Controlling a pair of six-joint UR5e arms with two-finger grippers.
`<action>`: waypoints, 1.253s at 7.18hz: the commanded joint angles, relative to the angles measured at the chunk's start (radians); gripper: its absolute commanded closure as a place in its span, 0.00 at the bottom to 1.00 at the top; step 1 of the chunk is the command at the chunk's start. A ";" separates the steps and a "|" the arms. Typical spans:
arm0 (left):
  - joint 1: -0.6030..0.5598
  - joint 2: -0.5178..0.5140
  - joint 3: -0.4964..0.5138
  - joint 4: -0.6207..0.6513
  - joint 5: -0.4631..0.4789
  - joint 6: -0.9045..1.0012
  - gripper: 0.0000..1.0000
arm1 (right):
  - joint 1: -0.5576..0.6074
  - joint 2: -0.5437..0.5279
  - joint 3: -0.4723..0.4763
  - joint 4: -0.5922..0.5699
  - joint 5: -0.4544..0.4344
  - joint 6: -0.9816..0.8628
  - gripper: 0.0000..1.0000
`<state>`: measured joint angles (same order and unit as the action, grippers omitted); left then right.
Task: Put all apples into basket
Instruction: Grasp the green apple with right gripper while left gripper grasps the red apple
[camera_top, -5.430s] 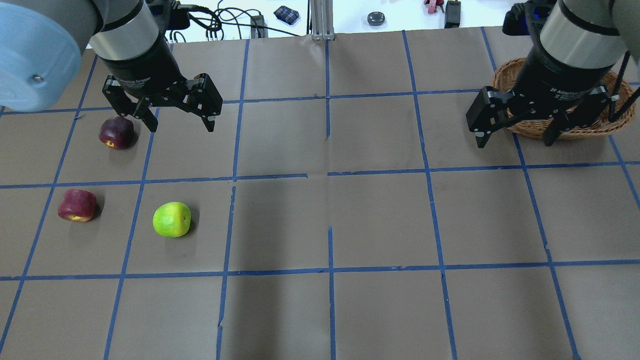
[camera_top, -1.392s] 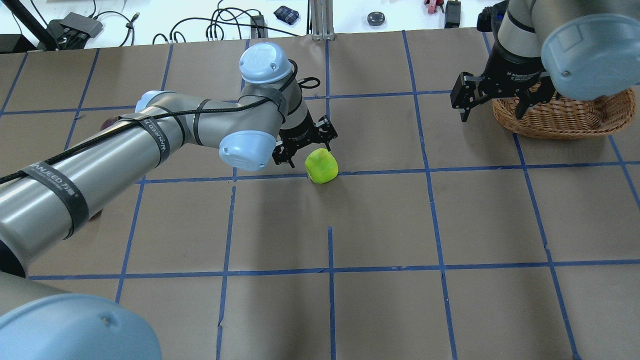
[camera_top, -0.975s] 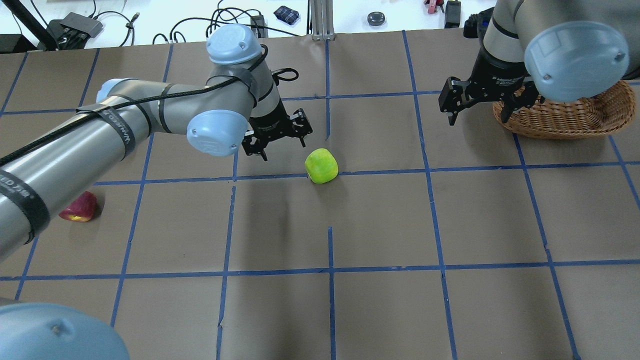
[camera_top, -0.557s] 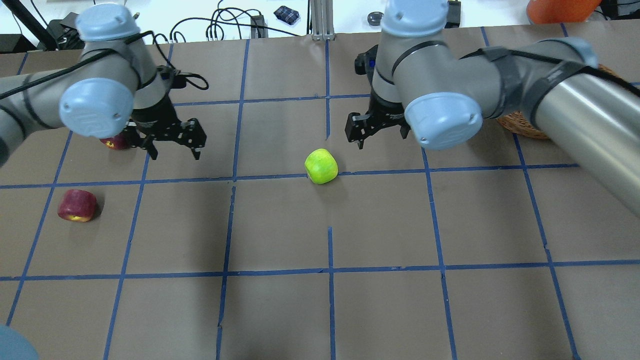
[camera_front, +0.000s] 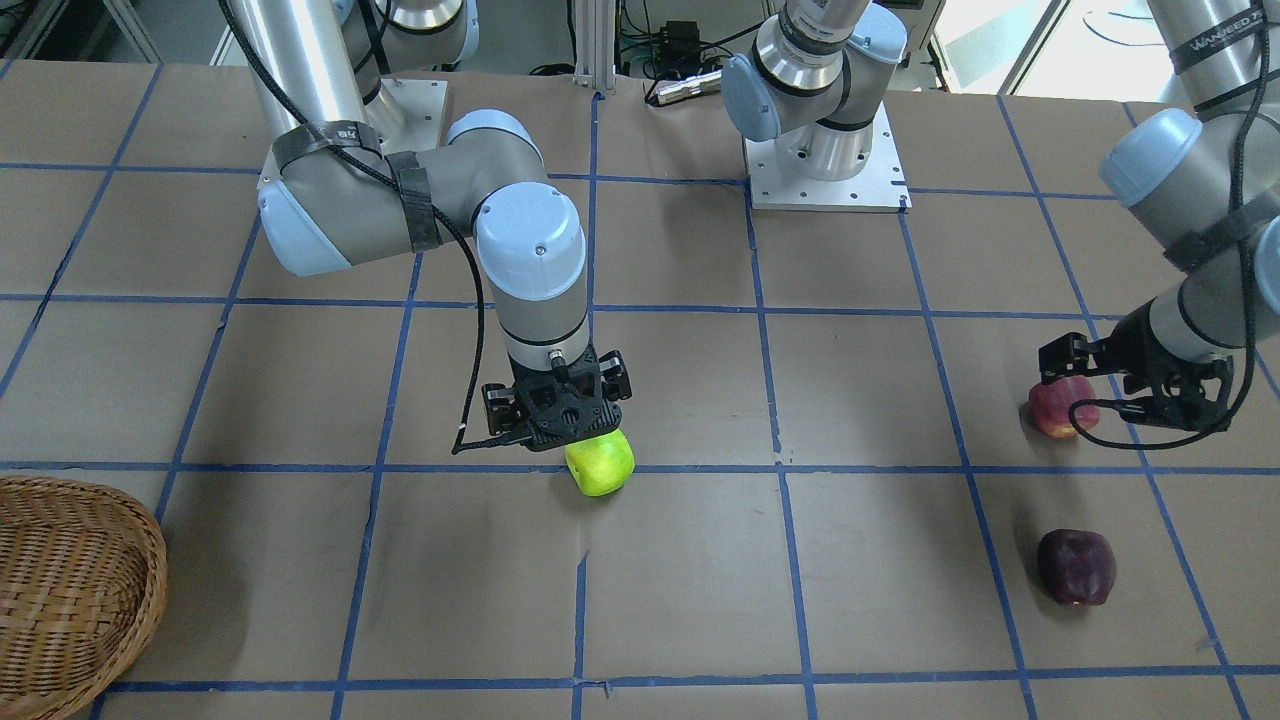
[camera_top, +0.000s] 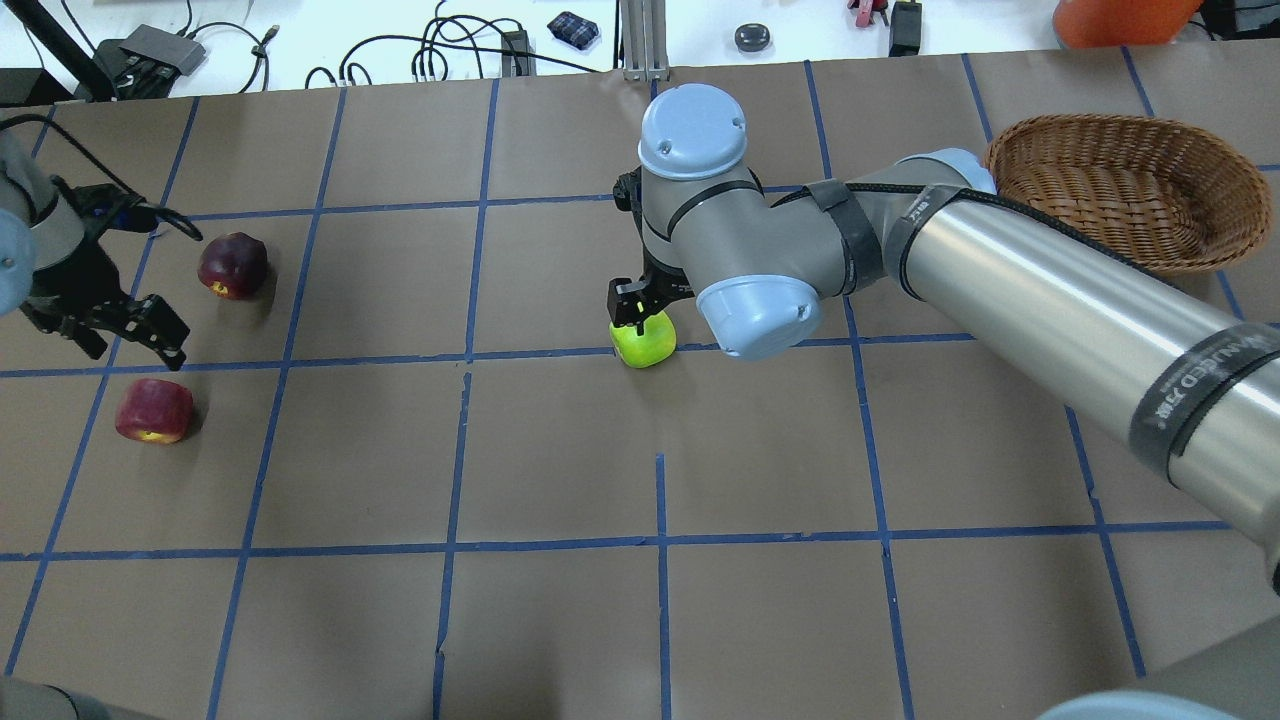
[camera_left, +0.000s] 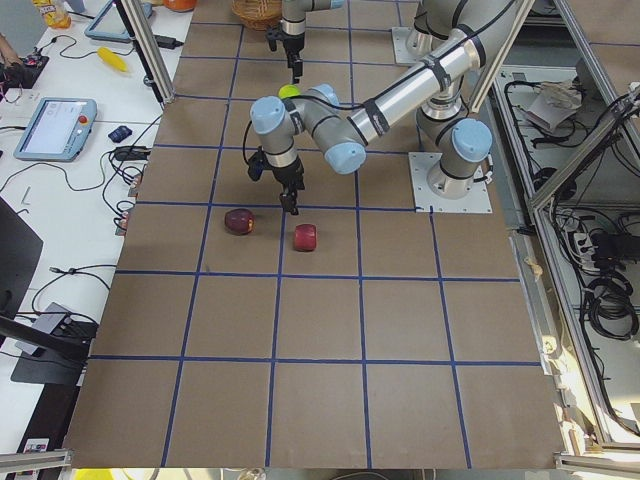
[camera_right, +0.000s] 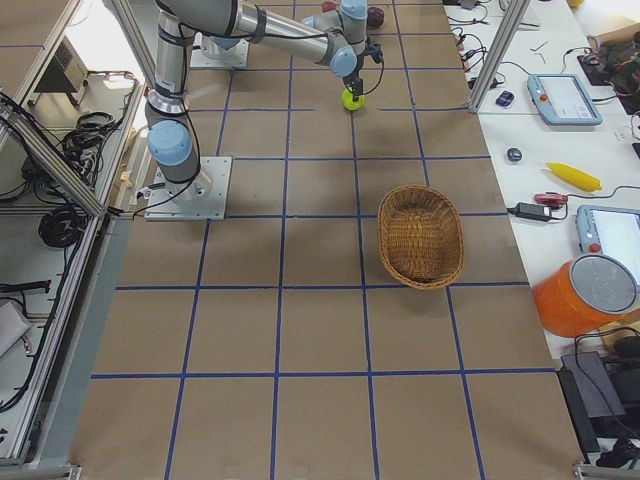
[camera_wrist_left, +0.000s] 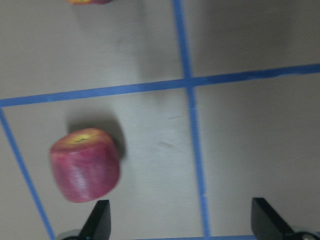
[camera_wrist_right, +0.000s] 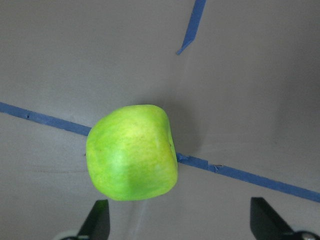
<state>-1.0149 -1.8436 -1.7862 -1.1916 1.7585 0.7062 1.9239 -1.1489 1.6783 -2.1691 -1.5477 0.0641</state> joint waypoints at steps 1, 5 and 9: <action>0.070 -0.055 -0.108 0.195 -0.004 0.068 0.00 | 0.027 0.020 -0.002 -0.011 0.001 -0.009 0.00; 0.068 -0.126 -0.156 0.326 -0.004 0.070 0.26 | 0.046 0.119 -0.012 -0.117 0.003 -0.009 0.00; -0.025 -0.008 -0.044 -0.020 -0.126 -0.157 0.84 | -0.001 0.086 -0.041 -0.134 -0.014 -0.030 1.00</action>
<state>-0.9906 -1.8913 -1.8899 -1.0607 1.6838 0.6602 1.9494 -1.0361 1.6534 -2.3186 -1.5590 0.0422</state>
